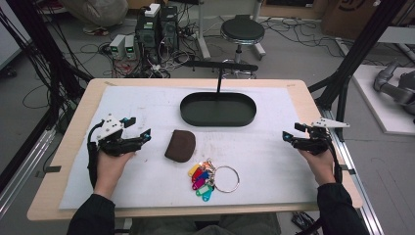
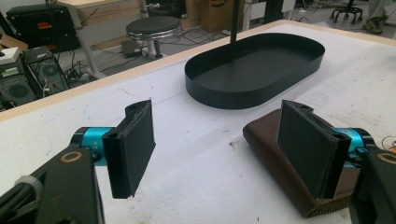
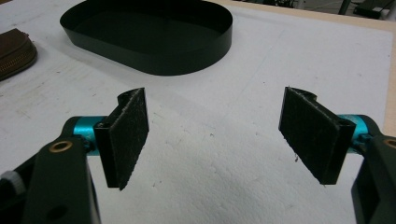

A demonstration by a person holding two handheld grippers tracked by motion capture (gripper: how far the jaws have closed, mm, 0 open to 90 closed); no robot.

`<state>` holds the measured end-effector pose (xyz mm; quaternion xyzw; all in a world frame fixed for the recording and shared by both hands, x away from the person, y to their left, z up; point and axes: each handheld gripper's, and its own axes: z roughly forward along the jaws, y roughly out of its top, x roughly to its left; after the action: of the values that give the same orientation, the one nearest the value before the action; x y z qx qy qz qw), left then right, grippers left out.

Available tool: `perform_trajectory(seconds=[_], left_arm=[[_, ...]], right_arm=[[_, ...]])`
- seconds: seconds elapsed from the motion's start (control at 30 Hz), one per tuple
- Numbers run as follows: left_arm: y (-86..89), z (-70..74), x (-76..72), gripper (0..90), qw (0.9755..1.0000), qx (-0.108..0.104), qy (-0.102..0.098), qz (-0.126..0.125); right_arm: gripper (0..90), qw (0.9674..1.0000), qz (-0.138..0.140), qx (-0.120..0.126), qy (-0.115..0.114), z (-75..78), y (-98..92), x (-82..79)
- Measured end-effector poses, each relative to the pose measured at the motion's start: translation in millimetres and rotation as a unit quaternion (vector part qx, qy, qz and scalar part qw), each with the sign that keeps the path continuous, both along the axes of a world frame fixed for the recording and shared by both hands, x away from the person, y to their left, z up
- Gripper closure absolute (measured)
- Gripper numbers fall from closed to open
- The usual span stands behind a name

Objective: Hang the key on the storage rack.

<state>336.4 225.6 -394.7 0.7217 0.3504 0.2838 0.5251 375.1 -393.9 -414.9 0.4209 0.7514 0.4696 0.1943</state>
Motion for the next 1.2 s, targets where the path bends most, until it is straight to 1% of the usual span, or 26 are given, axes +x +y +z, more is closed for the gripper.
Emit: perform_trajectory(seconds=[0.23,0.43,0.53,0.6,0.7,0.73,0.77,0.87,0.9,0.93,0.97,1.0,1.03,1.2], left_arm=[[1.9,0.2,-1.1,27.7,1.0,0.0,0.0,0.002],[1.4,0.0,1.1,27.7,1.0,-0.001,-0.002,0.004],[-0.4,0.1,2.4,27.7,1.0,0.002,-0.003,0.004],[-1.5,0.2,2.9,27.7,1.0,0.002,-0.003,0.003],[-3.0,-0.1,3.6,27.7,1.0,0.004,-0.003,0.002],[-3.4,-0.2,3.8,27.7,1.0,0.004,-0.003,0.001],[-3.9,-0.3,3.9,27.7,1.0,0.004,-0.003,0.001],[-4.4,0.0,3.9,27.7,1.0,0.005,-0.003,-0.001],[-4.4,0.0,3.9,27.7,1.0,0.005,-0.003,-0.001],[-4.1,0.4,3.6,27.8,1.0,0.006,-0.004,-0.001],[-4.1,0.5,3.4,27.7,1.0,0.006,-0.004,0.0],[-4.1,0.5,3.4,27.7,1.0,0.006,-0.004,0.0],[-4.0,0.3,3.5,27.8,1.0,0.005,-0.002,-0.002],[-5.1,-0.2,4.0,27.7,1.0,0.005,-0.001,-0.002]], right_arm=[[24.8,1.0,0.0,0.001,-0.002,0.5,0.6,0.0],[24.8,1.0,0.005,0.0,-0.003,1.9,1.8,-2.5],[25.8,0.9998,0.018,0.009,-0.007,3.9,3.7,-5.2],[28.8,0.9995,0.029,0.012,-0.007,4.7,5.8,-6.7],[30.8,0.9986,0.05,0.015,-0.006,5.5,12.3,-8.9],[33.6,0.9983,0.056,0.018,-0.005,5.8,14.2,-9.4],[35.7,0.9976,0.066,0.021,-0.005,5.9,16.9,-9.7],[38.0,0.9957,0.09,0.021,-0.004,6.0,28.2,-11.2],[38.0,0.9957,0.09,0.021,-0.004,6.0,28.2,-11.2],[40.5,0.9939,0.109,0.018,0.001,5.4,38.3,-12.5],[41.1,0.9931,0.116,0.018,0.002,5.2,41.7,-12.8],[41.1,0.9931,0.116,0.018,0.002,5.2,41.7,-12.8],[42.6,0.9911,0.132,0.016,0.007,4.8,51.8,-15.0],[45.5,0.9861,0.164,0.017,0.021,2.1,73.7,-21.3]])
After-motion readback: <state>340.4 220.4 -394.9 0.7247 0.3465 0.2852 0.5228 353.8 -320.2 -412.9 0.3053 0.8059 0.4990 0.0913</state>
